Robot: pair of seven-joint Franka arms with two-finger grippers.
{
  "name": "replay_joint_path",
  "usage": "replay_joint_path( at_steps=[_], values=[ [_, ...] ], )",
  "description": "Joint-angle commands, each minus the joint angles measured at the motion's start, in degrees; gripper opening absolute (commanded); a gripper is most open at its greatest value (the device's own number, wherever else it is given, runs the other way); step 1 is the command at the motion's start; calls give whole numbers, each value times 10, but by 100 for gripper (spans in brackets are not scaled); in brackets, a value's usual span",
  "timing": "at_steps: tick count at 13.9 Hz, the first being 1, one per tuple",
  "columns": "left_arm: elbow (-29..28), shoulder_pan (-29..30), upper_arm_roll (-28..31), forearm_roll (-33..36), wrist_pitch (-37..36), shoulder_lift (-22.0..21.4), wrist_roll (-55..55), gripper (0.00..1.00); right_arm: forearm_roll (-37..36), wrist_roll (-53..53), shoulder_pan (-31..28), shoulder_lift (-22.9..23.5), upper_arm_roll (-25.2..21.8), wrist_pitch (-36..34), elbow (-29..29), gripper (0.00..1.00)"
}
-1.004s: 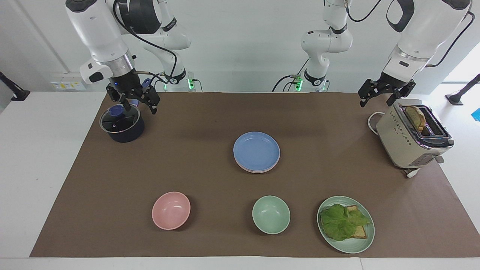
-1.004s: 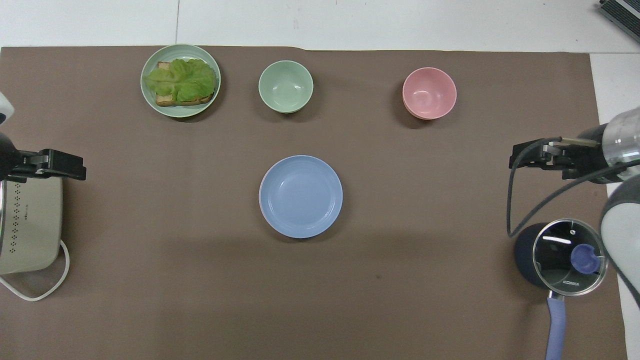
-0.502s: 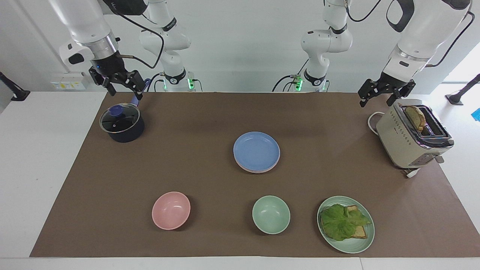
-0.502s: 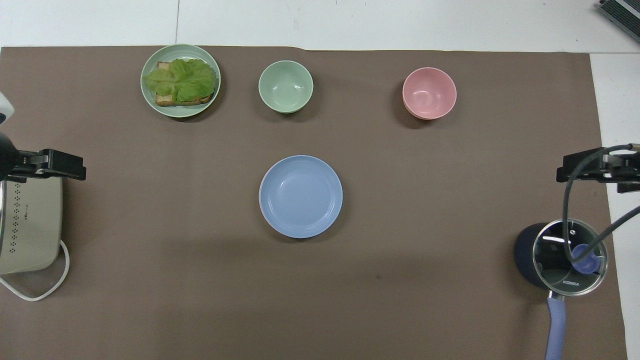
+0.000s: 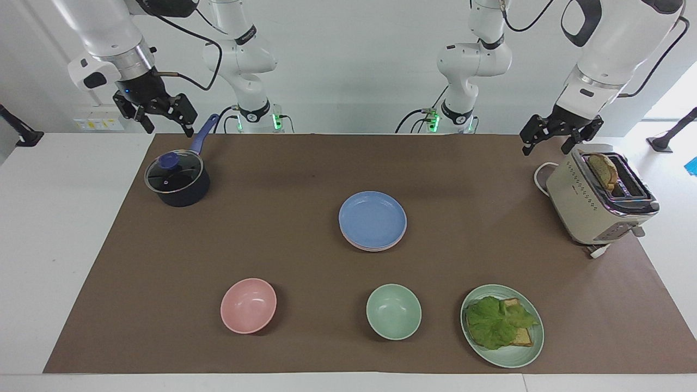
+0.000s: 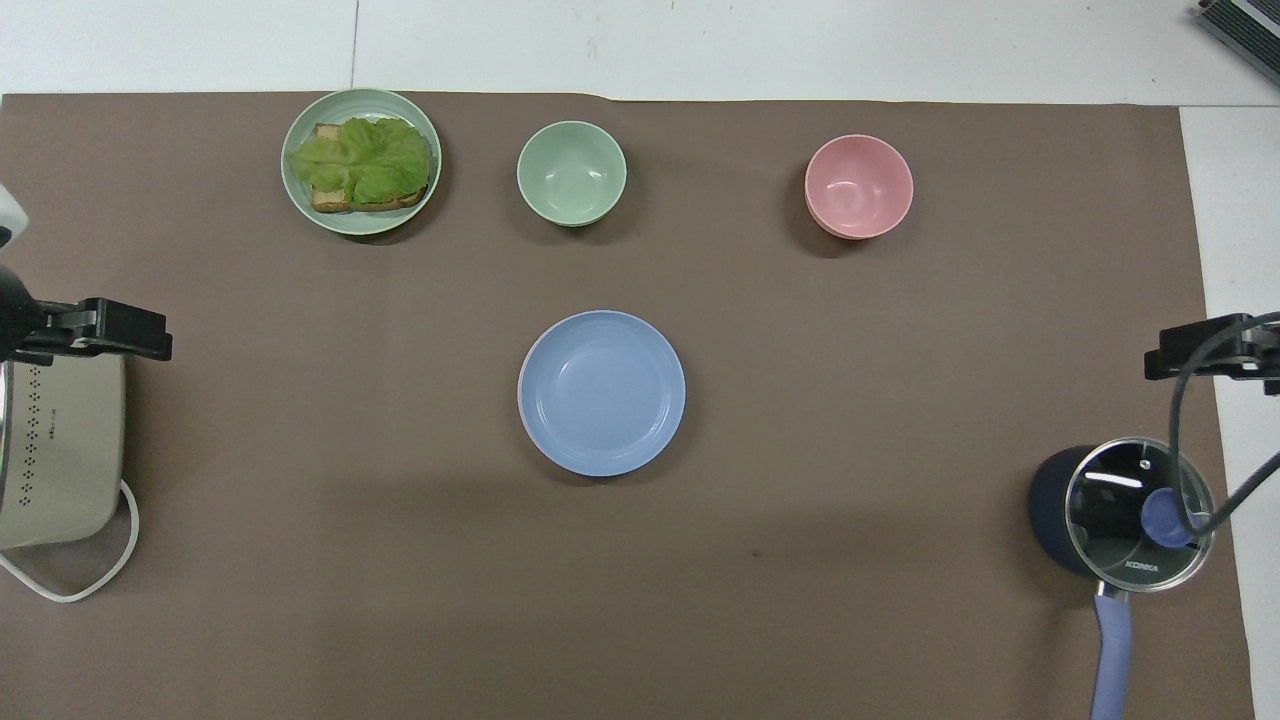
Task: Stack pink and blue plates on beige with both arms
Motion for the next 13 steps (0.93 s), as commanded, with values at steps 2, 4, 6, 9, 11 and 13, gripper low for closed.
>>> replay_joint_path(
  at_steps=[2,4,6,9,11,13],
  values=[
    [5,5,-3,10,-8,0,2,100,-29,-31,1,-3,7,4,9,100],
    [5,5,-3,10,-8,0,2,100,-31,-32,2,-8,7,6,0,100],
    [5,5,-3,10,-8,0,2,100,-31,-32,2,-9,8,12,-5,100],
    [5,5,-3,10,-8,0,2,100,-25,-33,2,-11,12,4,-5,100],
    [5,5,-3,10,-9,0,2,100,-22,-30,2,-11,13,4,-5,100],
    [5,5,-3,10,-8,0,2,100,-21,-27,-1,-11,12,4,-5,100]
  ],
)
